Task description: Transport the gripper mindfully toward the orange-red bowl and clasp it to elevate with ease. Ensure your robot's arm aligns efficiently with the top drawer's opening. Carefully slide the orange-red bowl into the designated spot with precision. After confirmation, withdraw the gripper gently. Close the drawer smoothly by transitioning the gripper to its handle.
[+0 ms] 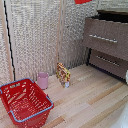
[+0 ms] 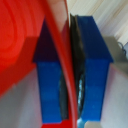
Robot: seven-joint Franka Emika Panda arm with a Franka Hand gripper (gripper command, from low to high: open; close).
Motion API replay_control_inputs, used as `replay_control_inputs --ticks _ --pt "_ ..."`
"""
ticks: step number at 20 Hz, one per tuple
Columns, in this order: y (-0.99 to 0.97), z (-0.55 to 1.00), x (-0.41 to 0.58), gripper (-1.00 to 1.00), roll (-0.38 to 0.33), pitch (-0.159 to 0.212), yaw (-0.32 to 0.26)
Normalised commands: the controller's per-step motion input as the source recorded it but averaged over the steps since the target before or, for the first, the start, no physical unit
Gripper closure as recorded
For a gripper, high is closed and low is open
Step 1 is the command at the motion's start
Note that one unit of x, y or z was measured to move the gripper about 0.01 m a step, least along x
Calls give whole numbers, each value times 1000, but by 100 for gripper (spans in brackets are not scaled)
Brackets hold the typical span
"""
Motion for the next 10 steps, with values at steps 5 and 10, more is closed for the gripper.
replay_control_inputs --ticks 5,10 --pt "-539 296 -263 100 17 53 -237" --pt "-770 182 -111 100 7 12 -155"
